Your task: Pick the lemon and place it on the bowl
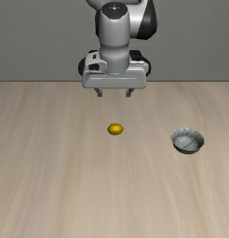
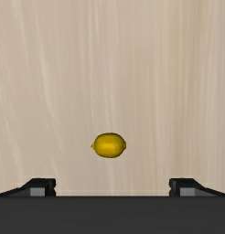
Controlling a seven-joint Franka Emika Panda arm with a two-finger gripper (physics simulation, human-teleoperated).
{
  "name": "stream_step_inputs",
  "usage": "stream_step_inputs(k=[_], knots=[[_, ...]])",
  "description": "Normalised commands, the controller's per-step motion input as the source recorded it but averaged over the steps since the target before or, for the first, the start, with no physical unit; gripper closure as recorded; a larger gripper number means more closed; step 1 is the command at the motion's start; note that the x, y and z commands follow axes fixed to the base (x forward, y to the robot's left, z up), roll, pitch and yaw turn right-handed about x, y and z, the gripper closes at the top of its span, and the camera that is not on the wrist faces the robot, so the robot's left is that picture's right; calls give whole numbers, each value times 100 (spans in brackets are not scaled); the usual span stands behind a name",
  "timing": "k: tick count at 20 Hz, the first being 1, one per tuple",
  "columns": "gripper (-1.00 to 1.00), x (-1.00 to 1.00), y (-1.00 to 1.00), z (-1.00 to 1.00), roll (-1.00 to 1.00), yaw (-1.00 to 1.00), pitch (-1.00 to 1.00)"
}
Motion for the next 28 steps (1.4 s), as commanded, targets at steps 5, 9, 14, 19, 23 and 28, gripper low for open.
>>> stream_step_inputs(k=[5,9,14,19,23,28], knots=[[-100,0,0,-100,0,0,0],[-100,0,0,-100,0,0,0],[100,0,0,-60,0,0,0],[100,0,0,0,0,0,0],[100,0,0,25,0,0,0],[100,0,0,60,0,0,0]])
